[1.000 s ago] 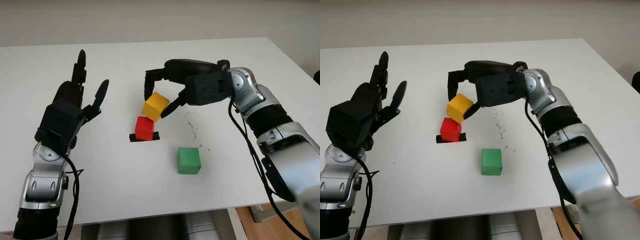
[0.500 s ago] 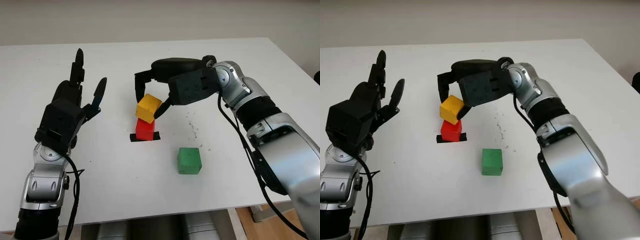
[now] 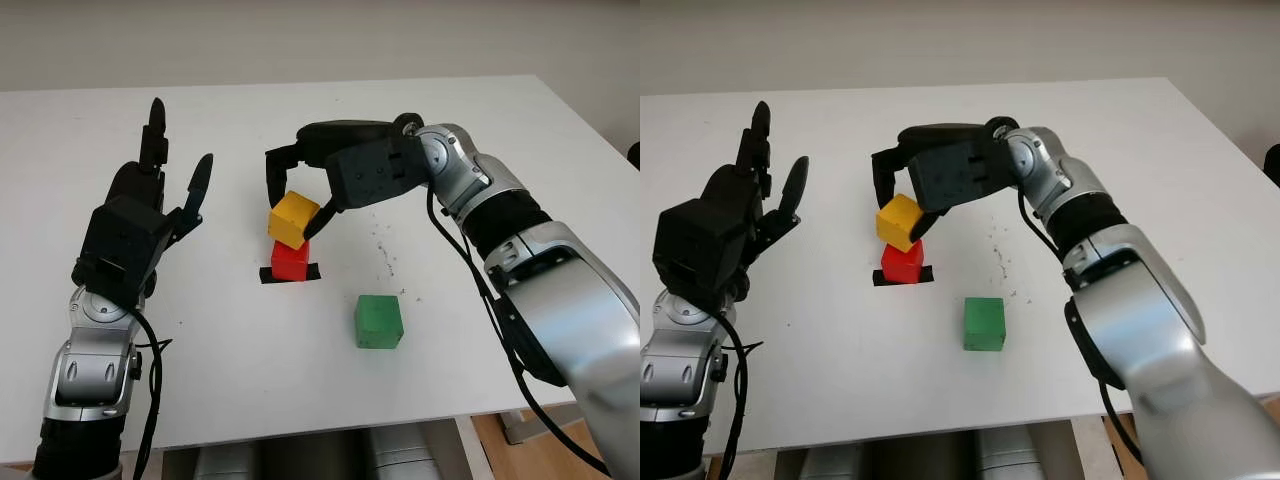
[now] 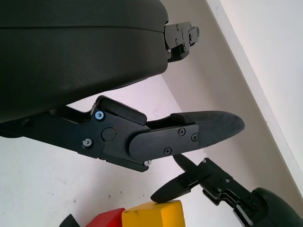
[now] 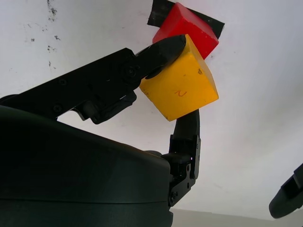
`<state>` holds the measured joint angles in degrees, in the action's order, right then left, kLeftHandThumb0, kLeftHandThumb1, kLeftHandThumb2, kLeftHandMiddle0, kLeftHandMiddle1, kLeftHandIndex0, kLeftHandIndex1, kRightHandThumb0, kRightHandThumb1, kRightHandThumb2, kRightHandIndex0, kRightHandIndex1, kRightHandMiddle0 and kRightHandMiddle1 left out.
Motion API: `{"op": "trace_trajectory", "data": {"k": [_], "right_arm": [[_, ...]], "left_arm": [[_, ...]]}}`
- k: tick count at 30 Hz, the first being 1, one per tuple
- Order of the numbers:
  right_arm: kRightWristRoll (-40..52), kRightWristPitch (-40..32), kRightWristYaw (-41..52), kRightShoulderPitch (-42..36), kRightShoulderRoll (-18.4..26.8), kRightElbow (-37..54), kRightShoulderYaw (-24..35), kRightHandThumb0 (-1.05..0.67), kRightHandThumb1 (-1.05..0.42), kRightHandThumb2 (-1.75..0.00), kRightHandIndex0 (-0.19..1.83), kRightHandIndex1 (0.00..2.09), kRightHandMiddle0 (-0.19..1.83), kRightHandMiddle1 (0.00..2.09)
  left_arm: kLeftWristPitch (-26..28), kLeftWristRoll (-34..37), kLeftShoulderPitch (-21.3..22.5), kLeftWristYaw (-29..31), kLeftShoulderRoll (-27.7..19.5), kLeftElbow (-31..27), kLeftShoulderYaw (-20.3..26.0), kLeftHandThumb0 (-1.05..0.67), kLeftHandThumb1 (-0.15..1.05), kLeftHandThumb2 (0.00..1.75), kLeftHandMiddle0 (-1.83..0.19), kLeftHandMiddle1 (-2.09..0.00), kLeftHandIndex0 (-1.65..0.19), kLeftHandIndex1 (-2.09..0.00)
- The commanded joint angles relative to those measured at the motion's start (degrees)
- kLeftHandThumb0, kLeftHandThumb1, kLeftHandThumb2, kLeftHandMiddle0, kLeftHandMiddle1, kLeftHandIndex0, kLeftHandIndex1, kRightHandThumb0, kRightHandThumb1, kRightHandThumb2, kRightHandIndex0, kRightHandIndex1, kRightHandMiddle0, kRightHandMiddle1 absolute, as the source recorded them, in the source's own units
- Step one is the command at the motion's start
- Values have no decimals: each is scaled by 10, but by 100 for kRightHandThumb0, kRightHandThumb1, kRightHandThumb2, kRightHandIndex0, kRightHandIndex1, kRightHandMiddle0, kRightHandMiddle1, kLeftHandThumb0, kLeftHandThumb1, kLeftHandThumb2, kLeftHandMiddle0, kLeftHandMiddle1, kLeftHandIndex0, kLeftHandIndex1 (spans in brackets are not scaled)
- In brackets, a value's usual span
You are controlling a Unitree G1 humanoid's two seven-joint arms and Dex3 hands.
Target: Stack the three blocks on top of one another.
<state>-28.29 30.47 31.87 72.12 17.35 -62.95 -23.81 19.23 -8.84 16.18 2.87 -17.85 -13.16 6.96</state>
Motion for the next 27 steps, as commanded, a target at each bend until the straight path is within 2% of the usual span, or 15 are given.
{"op": "trace_trajectory", "data": {"k": [1, 27], "right_arm": [[1, 12, -4, 20, -2, -3, 1, -39, -93, -5, 27, 7, 40, 157], [-13, 18, -6, 19, -9, -13, -14, -41, -94, -5, 27, 5, 40, 159]], "left_arm": [[1, 2, -4, -3, 4, -12, 3, -78, 105, 59, 19, 0, 19, -2], [-5, -7, -10, -14, 9, -14, 0, -77, 105, 59, 19, -1, 19, -5]]}}
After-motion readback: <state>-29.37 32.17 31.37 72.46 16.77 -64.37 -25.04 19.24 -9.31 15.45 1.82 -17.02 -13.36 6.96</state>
